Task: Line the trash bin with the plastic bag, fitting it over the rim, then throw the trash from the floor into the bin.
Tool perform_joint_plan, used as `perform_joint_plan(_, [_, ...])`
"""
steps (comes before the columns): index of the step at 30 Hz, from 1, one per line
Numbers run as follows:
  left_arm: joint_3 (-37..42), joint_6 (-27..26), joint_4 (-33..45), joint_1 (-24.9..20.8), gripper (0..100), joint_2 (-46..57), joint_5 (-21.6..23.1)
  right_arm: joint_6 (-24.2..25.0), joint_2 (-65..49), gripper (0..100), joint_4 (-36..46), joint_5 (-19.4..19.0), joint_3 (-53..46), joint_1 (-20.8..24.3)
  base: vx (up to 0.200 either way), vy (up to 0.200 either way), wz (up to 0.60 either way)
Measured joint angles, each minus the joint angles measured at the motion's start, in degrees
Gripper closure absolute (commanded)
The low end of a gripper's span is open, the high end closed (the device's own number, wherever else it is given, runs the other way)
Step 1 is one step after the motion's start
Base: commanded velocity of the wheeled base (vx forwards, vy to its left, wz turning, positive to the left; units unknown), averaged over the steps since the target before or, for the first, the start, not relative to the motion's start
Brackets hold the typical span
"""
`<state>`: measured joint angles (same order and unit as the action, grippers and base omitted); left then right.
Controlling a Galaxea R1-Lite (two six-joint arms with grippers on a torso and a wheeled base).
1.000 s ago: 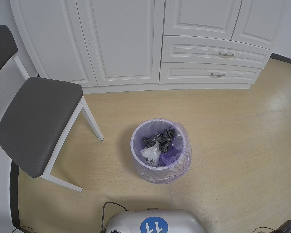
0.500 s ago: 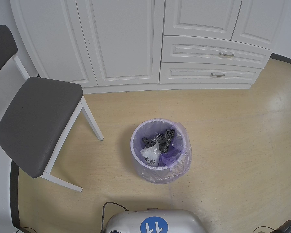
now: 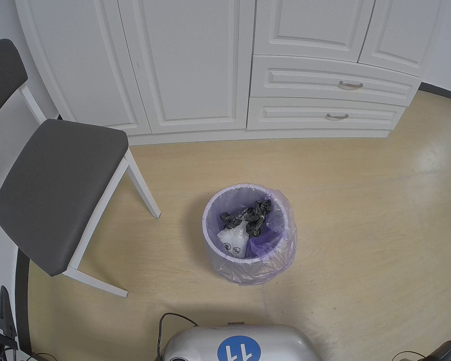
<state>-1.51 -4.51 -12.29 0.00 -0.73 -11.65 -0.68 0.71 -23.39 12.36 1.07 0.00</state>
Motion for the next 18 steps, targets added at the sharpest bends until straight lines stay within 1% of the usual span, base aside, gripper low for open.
perform_joint_plan(4, [0.41,0.02,6.08,0.0,0,0.0,-0.71,-0.16,0.0,0,9.01,-0.16,-0.06,0.0,0.0,0.0,0.0])
perform_joint_plan(6, [0.44,0.13,7.45,0.0,0,0.0,-1.01,-0.21,0.0,0,12.09,-0.24,-0.06,0.0,0.0,0.0,0.0])
perform_joint_plan(8, [0.46,0.27,7.86,0.0,0,0.0,-1.26,-0.73,0.0,0,13.36,-0.24,-0.09,0.0,0.0,0.0,0.0])
perform_joint_plan(10, [0.48,0.38,8.08,0.0,0,0.0,-1.37,-2.57,0.02,0,12.84,0.04,-0.09,0.0,0.0,0.0,0.0])
perform_joint_plan(15, [0.52,0.5,8.22,0.0,0,0.0,-1.5,-9.47,0.02,0,7.56,2.22,-0.09,0.0,0.0,0.0,0.0])
perform_joint_plan(18, [0.52,0.33,8.27,0.0,0,0.0,-2.3,-10.73,0.02,0,7.08,2.8,-0.06,0.0,0.0,0.0,0.0])
